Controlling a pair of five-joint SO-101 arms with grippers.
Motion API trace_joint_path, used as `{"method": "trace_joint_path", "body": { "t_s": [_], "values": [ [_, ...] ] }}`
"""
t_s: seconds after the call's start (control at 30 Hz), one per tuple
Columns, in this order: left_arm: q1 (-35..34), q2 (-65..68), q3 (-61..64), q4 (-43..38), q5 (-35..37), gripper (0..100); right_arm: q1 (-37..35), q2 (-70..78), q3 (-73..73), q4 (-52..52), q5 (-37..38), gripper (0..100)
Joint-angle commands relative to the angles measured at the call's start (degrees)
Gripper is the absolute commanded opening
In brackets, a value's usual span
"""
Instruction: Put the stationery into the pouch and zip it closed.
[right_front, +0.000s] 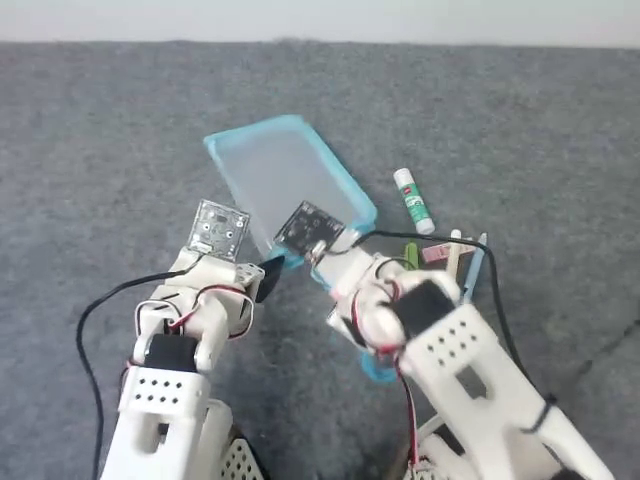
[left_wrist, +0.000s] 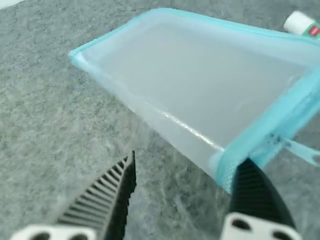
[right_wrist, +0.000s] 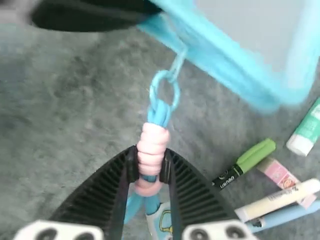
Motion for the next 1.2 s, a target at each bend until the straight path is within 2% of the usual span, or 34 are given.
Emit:
{"method": "trace_joint_path", "body": {
  "t_s": [0.0, 0.23, 0.33, 0.5, 0.67, 1.0, 1.07, 1.17],
  "values": [
    [-0.8, 0.3, -0.9, -2.5, 2.8, 29, -4.0, -7.1, -0.7, 2.2, -0.4, 0.6],
    [1.1, 0.6, 2.0, -8.3, 6.2, 29, -9.6, -13.8, 2.5, 2.7, 2.3, 0.6],
    [5.5, 0.4, 4.4, -10.8, 5.9, 29, -10.6, -14.5, 2.8, 2.7, 3.0, 0.6],
    [11.5, 0.7, 5.0, -10.5, 5.8, 29, -12.2, -15.1, 4.8, 2.2, 3.3, 0.6],
    [11.6, 0.6, 5.1, -10.7, 6.0, 29, -18.5, -15.1, 5.7, 2.0, 3.4, 0.6],
    [11.3, 0.5, 5.5, -13.2, 5.8, 28, -18.9, -15.2, 5.8, 1.8, 3.4, 0.6],
    [11.3, 0.4, 6.0, -13.8, 5.7, 22, -18.6, -15.2, 5.8, 1.8, 3.4, 0.6],
    [11.1, 0.4, 6.0, -13.8, 4.7, 6, -17.2, -15.2, 5.8, 1.8, 3.3, 0.6]
  ]
}}
